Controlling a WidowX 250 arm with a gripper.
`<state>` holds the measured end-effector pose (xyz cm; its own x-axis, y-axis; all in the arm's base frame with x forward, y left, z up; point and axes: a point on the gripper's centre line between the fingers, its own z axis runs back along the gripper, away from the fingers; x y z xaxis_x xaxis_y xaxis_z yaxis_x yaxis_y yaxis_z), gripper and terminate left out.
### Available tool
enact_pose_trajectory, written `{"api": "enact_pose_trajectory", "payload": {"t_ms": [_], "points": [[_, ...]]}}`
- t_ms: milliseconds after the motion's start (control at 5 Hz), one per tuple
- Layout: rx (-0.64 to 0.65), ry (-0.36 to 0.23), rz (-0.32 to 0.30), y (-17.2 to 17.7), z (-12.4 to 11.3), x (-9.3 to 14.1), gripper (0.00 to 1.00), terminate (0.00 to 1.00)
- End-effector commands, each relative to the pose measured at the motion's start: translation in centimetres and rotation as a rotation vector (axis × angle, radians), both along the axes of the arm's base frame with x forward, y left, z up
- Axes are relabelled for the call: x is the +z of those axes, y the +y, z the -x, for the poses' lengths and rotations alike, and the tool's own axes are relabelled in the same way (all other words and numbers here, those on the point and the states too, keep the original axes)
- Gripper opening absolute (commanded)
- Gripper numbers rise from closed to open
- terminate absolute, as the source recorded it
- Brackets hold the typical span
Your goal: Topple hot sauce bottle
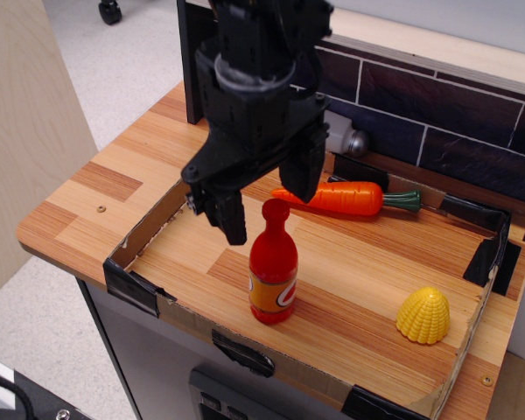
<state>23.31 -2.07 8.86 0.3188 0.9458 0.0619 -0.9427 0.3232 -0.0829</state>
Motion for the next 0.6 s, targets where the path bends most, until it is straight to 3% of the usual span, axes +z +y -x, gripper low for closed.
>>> {"api": "enact_pose_trajectory", "payload": {"t_ms": [0,400], "points": [[0.009,-0.026,0.023,-0.82,-0.36,0.71,0.0,0.0],[0.043,-0.03,0.068,-0.41,-0.35,1.45,0.0,0.0]]}}
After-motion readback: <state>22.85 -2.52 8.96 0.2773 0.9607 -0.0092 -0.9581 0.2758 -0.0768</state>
